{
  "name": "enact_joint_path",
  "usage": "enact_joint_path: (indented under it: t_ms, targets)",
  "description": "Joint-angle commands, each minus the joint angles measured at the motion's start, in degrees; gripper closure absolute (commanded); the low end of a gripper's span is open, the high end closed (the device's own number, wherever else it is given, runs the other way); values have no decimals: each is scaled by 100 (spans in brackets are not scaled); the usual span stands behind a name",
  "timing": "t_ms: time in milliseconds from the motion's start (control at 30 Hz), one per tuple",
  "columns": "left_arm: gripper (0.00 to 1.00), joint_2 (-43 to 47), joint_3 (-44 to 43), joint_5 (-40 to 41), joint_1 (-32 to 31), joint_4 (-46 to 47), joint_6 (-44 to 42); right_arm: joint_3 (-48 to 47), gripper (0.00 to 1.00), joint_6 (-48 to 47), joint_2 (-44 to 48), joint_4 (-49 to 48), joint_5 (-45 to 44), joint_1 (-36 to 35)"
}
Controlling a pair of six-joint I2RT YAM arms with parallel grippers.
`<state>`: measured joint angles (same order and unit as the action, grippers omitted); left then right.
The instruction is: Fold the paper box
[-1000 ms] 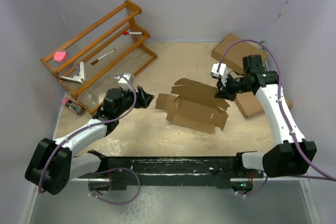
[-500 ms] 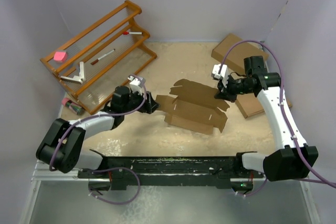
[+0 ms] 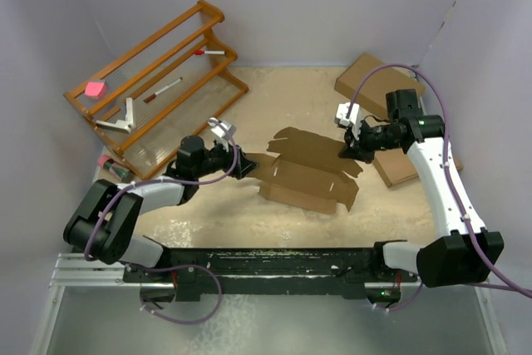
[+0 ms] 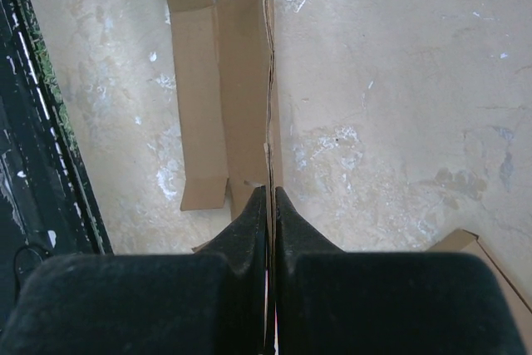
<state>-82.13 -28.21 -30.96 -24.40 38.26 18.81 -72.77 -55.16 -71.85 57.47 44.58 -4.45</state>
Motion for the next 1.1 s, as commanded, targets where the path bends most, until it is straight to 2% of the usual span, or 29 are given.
enact_joint_path:
  t_ms: [0, 100, 167, 200, 467, 533, 633, 900, 1067]
  targets:
    - [40, -46, 63, -494, -39, 911, -237, -122, 100, -104, 119, 106, 236, -12]
    - [63, -165, 74, -581, -64, 1078, -272, -115, 100, -114, 123, 77, 244, -13]
    - [85, -197, 83, -594, -75, 1112, -305, -123, 100, -116, 129, 31, 228, -13]
    - [88, -194, 95, -589, -86, 1125, -312, -126, 100, -117, 126, 21, 223, -12]
    - [89, -175, 118, -593, -164, 1124, -431, -229, 100, -114, 137, 147, 235, -17]
    - [94, -113, 150, -541, -236, 1079, -536, -287, 100, -95, 137, 176, 253, -12]
    - [95, 38, 215, -305, -399, 1065, -772, -452, 100, -60, 97, 116, 226, -12]
    - [95, 383, 11, 1601, -1152, 1375, -1860, -1533, 100, 175, -361, -62, 415, -12]
    - [95, 0, 81, 2542, -1213, 2344, -2419, -1287, 100, -29, -444, 26, 517, -14]
